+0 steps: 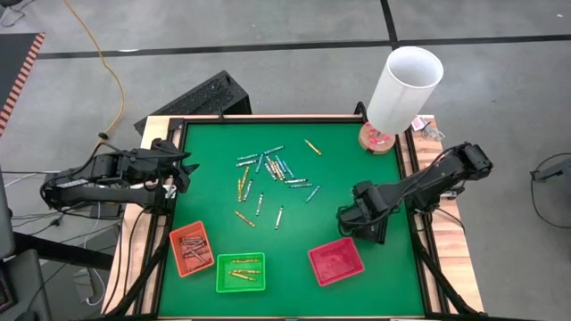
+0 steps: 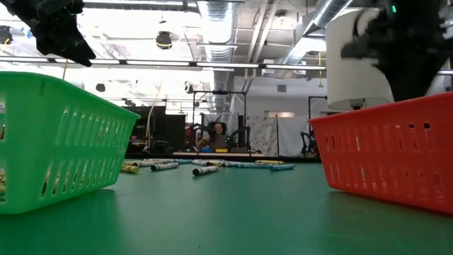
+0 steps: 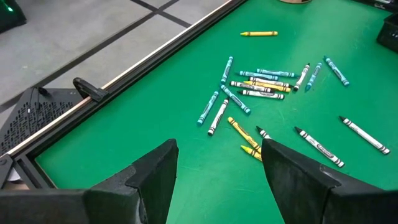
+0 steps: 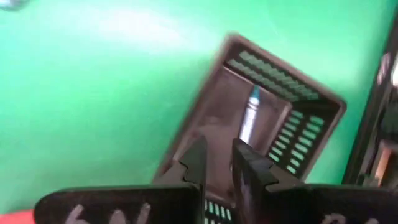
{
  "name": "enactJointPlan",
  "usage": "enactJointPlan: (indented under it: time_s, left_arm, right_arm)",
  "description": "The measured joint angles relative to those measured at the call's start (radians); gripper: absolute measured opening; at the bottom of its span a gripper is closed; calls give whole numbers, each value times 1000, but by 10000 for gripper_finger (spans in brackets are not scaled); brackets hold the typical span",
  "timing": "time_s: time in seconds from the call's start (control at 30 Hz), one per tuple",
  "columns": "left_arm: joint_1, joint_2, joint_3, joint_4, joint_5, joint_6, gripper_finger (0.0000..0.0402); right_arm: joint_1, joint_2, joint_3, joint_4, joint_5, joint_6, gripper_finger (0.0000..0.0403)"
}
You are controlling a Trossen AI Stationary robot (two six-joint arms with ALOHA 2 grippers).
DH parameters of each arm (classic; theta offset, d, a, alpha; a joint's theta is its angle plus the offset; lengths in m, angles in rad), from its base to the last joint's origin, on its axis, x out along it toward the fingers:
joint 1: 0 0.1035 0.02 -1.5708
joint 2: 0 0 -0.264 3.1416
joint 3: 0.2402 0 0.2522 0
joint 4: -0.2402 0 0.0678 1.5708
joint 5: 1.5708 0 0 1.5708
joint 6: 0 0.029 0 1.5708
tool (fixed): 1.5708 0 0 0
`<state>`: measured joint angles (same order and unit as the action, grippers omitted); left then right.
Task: Sort crayons
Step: Put the blue crayon into the black bin
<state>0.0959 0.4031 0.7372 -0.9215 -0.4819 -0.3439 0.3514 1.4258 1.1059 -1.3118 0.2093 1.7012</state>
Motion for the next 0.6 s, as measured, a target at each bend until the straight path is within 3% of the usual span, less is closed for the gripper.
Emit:
enactJointPlan:
  time_s: [0.1, 0.27, 0.47, 0.6]
  left_arm:
    - [0, 0, 0, 0, 0, 0, 223]
    - [0, 0, 0, 0, -18, -1, 223]
    - [0, 0, 0, 0, -24, -2, 223]
    - [0, 0, 0, 0, -26, -4, 223]
  right_arm:
    - [-24, 0, 87, -20, 72, -188, 69]
    - [-72, 0, 184, 92, 160, -774, 69]
    - [-168, 0, 207, 282, 136, -1382, 69]
    - [-240, 2, 205, 346, 71, -1681, 68]
